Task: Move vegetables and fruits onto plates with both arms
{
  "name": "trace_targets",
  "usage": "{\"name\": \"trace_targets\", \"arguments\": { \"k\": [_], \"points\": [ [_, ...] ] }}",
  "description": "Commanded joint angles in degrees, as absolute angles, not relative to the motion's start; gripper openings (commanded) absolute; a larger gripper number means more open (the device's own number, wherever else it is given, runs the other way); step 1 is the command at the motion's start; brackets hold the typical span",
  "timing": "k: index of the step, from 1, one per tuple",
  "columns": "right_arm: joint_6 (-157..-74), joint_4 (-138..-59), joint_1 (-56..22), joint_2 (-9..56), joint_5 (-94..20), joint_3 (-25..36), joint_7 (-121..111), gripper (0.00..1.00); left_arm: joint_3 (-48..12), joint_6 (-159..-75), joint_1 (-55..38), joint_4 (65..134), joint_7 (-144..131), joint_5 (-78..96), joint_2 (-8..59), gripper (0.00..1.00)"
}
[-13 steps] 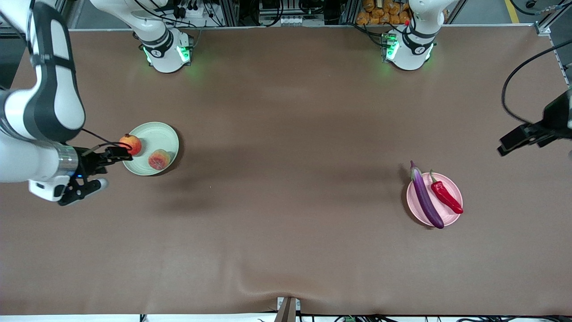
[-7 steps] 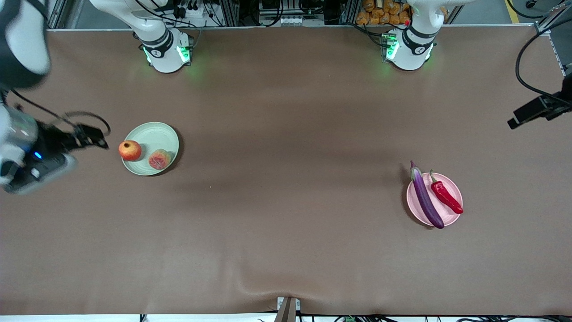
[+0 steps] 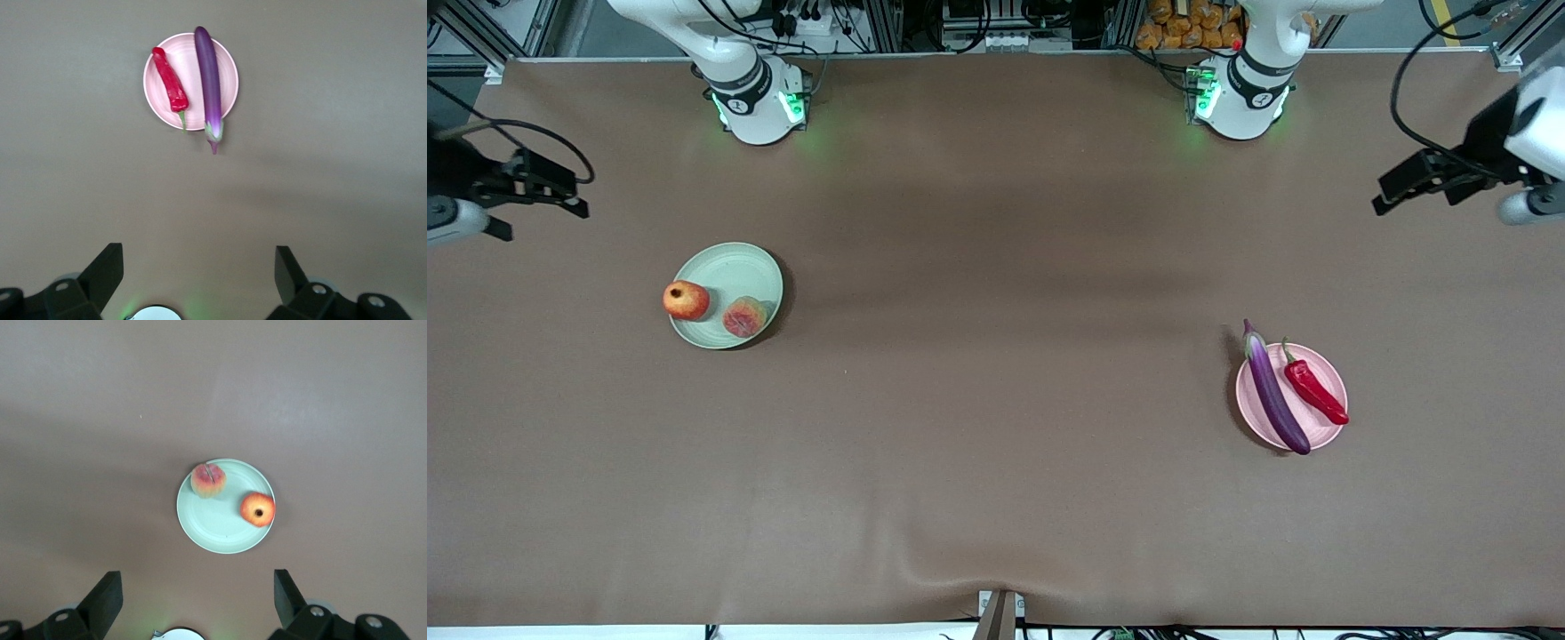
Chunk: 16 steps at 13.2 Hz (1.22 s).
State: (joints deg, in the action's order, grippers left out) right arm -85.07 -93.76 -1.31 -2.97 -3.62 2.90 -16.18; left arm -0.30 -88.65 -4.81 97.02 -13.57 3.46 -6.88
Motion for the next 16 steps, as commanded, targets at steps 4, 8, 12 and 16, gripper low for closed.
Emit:
{"name": "trace_targets", "arguments": {
  "k": [4,8,12,16],
  "points": [
    [-88.68,-96.87,-0.71,-6.60,6.77,1.32,-12.41,1.00,-2.11,-89.30,-4.48,97.47,-12.84,0.88,-8.09,1.00],
    [-87.81,-93.79,-0.44,-6.59,5.63,1.58,-12.31,1.00,-1.67,-88.86,-4.48,94.40,-12.04,0.79,-6.51,1.00],
    [-85.61,-93.95,0.18,-7.29,1.67,3.07,-12.74,1.00,-2.11,-88.86,-4.57,93.69,-8.96,-2.72,-5.63,1.00],
    [-85.61,-93.95,0.26,-7.29,2.37,3.08,-12.83,1.00,-2.02,-88.86,-4.48,93.25,-8.79,-2.64,-5.45,1.00]
  ]
}}
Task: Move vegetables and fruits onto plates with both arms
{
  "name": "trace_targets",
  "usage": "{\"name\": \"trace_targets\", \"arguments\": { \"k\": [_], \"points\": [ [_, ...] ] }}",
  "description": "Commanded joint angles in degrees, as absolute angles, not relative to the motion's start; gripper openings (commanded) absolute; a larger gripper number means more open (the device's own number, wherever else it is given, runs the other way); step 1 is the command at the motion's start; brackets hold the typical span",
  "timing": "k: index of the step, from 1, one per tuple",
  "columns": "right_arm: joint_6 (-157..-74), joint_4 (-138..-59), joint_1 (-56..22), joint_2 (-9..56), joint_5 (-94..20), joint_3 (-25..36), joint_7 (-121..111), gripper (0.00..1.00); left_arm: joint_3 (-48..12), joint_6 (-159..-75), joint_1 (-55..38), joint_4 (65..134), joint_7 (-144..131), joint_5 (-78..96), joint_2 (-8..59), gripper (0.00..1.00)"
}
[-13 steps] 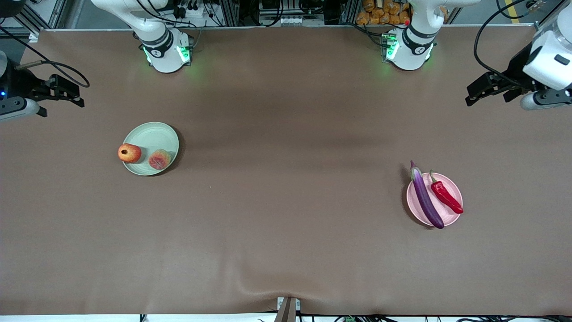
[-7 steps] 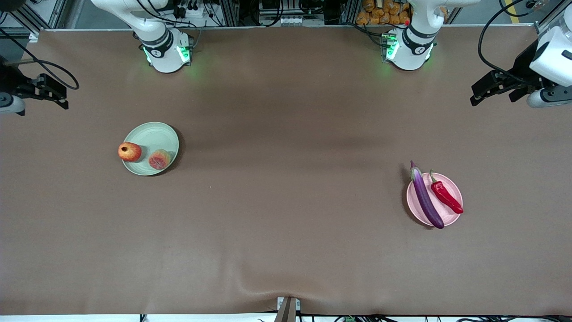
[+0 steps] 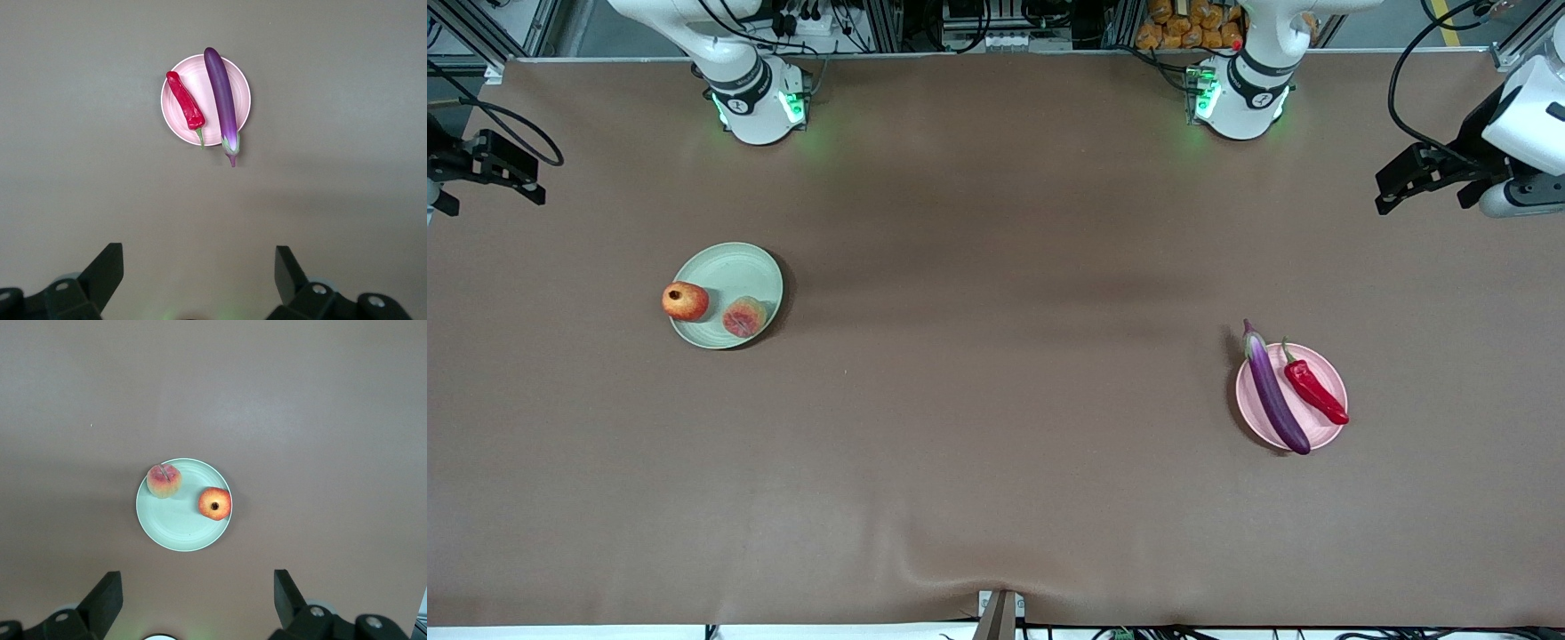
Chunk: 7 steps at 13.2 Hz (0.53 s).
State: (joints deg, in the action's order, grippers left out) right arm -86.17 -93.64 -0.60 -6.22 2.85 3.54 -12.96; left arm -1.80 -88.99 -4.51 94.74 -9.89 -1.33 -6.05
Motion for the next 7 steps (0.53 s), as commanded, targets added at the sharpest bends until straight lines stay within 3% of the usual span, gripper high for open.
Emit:
{"name": "trace_targets", "arguments": {
  "k": [1,7],
  "points": [
    [-85.61,-94.04,0.52,-7.29,2.37,3.08,-12.92,1.00,-2.02,-88.86,-4.48,93.25,-8.88,-2.64,-5.45,1.00],
    [-85.43,-94.13,0.70,-7.21,2.12,3.16,-12.39,1.00,-2.02,-88.86,-4.66,93.34,-8.96,-2.55,-5.45,1.00]
  ]
}}
